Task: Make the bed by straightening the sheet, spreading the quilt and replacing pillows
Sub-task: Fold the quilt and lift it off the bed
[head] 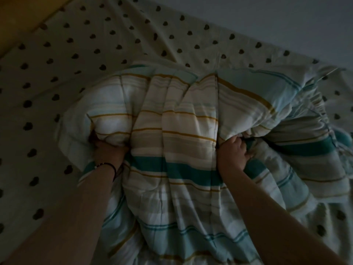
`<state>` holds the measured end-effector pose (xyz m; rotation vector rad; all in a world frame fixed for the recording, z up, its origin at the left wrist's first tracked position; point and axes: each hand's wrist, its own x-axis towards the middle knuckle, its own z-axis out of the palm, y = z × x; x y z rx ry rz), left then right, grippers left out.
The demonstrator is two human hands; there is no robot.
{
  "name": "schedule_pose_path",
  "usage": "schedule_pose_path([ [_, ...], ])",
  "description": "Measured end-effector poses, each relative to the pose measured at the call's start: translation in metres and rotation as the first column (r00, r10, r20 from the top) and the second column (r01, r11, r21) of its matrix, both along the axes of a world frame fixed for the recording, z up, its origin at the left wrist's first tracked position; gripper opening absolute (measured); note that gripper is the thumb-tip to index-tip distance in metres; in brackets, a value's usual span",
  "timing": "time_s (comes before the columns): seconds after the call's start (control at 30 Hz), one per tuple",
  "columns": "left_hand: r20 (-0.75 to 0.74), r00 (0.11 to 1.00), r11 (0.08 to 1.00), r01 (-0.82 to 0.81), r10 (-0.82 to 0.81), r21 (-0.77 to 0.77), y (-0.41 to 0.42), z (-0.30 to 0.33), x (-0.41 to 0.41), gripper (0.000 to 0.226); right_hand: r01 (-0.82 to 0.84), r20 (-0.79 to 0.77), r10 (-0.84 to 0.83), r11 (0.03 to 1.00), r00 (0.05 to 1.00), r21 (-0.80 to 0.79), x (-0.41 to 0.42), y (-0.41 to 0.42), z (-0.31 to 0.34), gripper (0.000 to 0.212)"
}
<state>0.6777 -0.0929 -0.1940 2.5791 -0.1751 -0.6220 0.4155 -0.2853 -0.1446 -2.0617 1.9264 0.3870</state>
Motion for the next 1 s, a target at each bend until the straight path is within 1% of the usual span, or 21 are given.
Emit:
schedule_pose_path([
  [0.03, 0.006, 0.994, 0.994, 0.107, -0.108, 0.020, -0.005, -0.002, 0.000, 0.088, -0.001, 0.011, 0.001, 1.000, 1.000, 0.003, 0.000, -0.001, -0.003, 0.073],
  [0.07, 0.039, 0.981, 0.981, 0.191, -0.191, 0.020, -0.012, 0.004, -0.004, 0.054, -0.001, 0.022, 0.001, 1.000, 1.000, 0.009, 0.001, -0.002, -0.004, 0.064],
  [0.1, 0.058, 0.969, 0.970, 0.242, -0.242, -0.005, -0.020, 0.009, -0.008, 0.029, 0.004, 0.039, -0.005, 1.000, 0.999, 0.018, 0.002, -0.003, -0.007, 0.056],
  [0.13, 0.042, 0.967, 0.967, 0.254, -0.252, -0.033, -0.027, 0.017, -0.013, 0.020, 0.005, 0.064, -0.007, 1.000, 0.998, 0.023, 0.002, -0.005, -0.009, 0.051],
  [0.23, -0.049, 0.970, 0.958, 0.229, -0.240, -0.173, -0.043, 0.034, -0.024, 0.007, 0.011, 0.099, -0.014, 0.999, 0.995, 0.030, 0.002, -0.006, -0.007, 0.049],
  [0.27, -0.102, 0.972, 0.955, 0.182, -0.210, -0.235, -0.046, 0.044, -0.030, 0.008, 0.014, 0.105, -0.017, 1.000, 0.994, 0.026, 0.001, -0.006, -0.005, 0.049],
  [0.33, -0.235, 0.957, 0.910, 0.061, -0.170, -0.411, -0.050, 0.062, -0.042, 0.015, 0.029, 0.137, -0.030, 1.000, 0.990, 0.011, -0.002, -0.007, 0.000, 0.050],
  [0.4, -0.330, 0.918, 0.849, 0.013, -0.220, -0.529, -0.056, 0.082, -0.055, 0.025, 0.047, 0.208, -0.048, 0.999, 0.977, 0.009, -0.006, -0.010, 0.009, 0.051],
  [0.5, -0.389, 0.859, 0.770, 0.010, -0.333, -0.638, -0.070, 0.113, -0.079, 0.017, 0.099, 0.362, -0.098, 0.995, 0.927, 0.016, -0.023, -0.018, 0.033, 0.048],
  [0.57, -0.400, 0.833, 0.702, -0.020, -0.382, -0.711, -0.081, 0.140, -0.095, 0.012, 0.199, 0.484, -0.200, 0.979, 0.852, 0.055, -0.041, -0.026, 0.048, 0.043],
  [0.63, -0.412, 0.798, 0.627, -0.055, -0.440, -0.777, -0.096, 0.165, -0.111, 0.009, 0.319, 0.609, -0.314, 0.942, 0.728, 0.104, -0.064, -0.037, 0.059, 0.043],
  [0.67, -0.412, 0.777, 0.588, -0.066, -0.477, -0.806, -0.103, 0.172, -0.116, 0.007, 0.417, 0.685, -0.417, 0.891, 0.597, 0.179, -0.071, -0.040, 0.066, 0.046],
  [0.7, -0.407, 0.755, 0.547, -0.077, -0.514, -0.833, -0.111, 0.184, -0.123, 0.005, 0.470, 0.710, -0.474, 0.854, 0.521, 0.224, -0.079, -0.045, 0.075, 0.049],
  [0.73, -0.400, 0.739, 0.511, -0.088, -0.542, -0.855, -0.121, 0.191, -0.131, 0.008, 0.480, 0.736, -0.480, 0.844, 0.477, 0.240, -0.086, -0.050, 0.086, 0.049],
  [0.77, -0.396, 0.729, 0.486, -0.099, -0.558, -0.868, -0.130, 0.201, -0.138, 0.007, 0.468, 0.733, -0.465, 0.854, 0.496, 0.225, -0.092, -0.057, 0.096, 0.046],
  [0.8, -0.401, 0.719, 0.450, -0.136, -0.568, -0.882, -0.137, 0.204, -0.143, 0.002, 0.442, 0.720, -0.424, 0.879, 0.549, 0.180, -0.097, -0.065, 0.101, 0.042],
  [0.83, -0.428, 0.706, 0.438, -0.183, -0.564, -0.880, -0.145, 0.202, -0.147, 0.004, 0.418, 0.686, -0.369, 0.902, 0.628, 0.103, -0.104, -0.074, 0.106, 0.038],
  [0.87, -0.470, 0.691, 0.442, -0.237, -0.549, -0.865, -0.154, 0.195, -0.153, 0.009, 0.425, 0.665, -0.367, 0.902, 0.651, 0.081, -0.109, -0.080, 0.110, 0.036],
  [0.93, -0.578, 0.635, 0.506, -0.321, -0.512, -0.801, -0.167, 0.171, -0.164, 0.003, 0.401, 0.612, -0.350, 0.914, 0.709, 0.058, -0.117, -0.090, 0.104, 0.037],
  [0.97, -0.634, 0.611, 0.562, -0.344, -0.474, -0.752, -0.172, 0.156, -0.171, 0.012, 0.373, 0.571, -0.341, 0.925, 0.746, 0.065, -0.119, -0.092, 0.099, 0.040],
  [1.0, -0.673, 0.593, 0.617, -0.343, -0.443, -0.708, -0.176, 0.137, -0.179, 0.018, 0.372, 0.561, -0.359, 0.923, 0.746, 0.096, -0.121, -0.091, 0.090, 0.043],
])
